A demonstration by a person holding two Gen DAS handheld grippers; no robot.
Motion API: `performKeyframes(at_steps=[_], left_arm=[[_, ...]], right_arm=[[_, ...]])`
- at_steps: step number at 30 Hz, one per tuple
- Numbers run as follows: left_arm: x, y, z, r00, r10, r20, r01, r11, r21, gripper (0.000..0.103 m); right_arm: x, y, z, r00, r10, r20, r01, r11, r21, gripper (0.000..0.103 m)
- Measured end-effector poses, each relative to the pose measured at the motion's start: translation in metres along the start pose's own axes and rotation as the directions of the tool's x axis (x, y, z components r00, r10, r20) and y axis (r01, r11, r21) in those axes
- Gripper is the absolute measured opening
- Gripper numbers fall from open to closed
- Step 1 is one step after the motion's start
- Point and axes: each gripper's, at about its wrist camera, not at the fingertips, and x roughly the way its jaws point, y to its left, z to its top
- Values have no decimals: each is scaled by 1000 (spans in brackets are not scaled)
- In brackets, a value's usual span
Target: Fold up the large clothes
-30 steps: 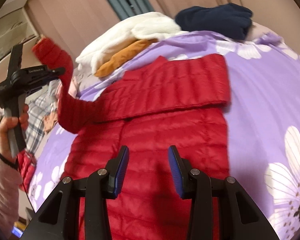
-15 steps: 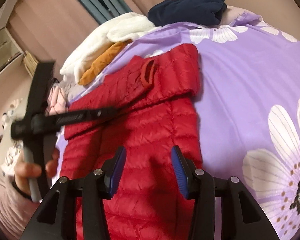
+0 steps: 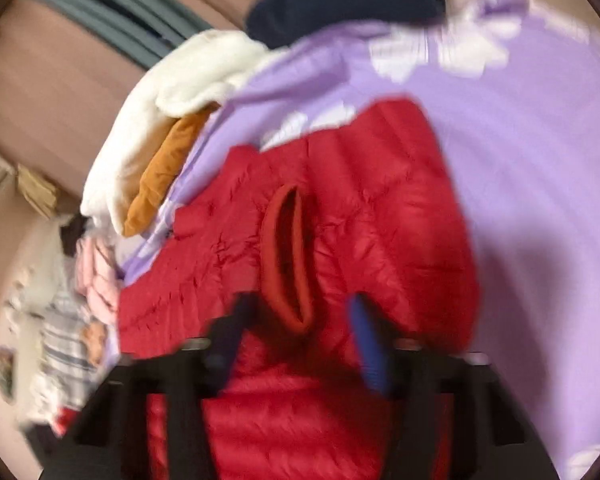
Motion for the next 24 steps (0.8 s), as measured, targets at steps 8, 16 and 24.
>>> performKeyframes(at_steps=[8, 16, 24], left_arm=[[0, 37, -38, 991, -117, -57, 107, 983, -149, 76], [-3, 43, -48, 983, -174, -64, 157, 965, -211, 79], [-15, 55, -80, 943, -322, -82, 290, 919, -268, 84]], right_arm=[[-31, 10, -20, 999, 0, 44, 2, 999, -50, 18], [-32, -11, -14, 998, 3, -61, 2, 998, 67, 49], [-101, -49, -79, 990, -27, -138, 24, 999, -27, 51]])
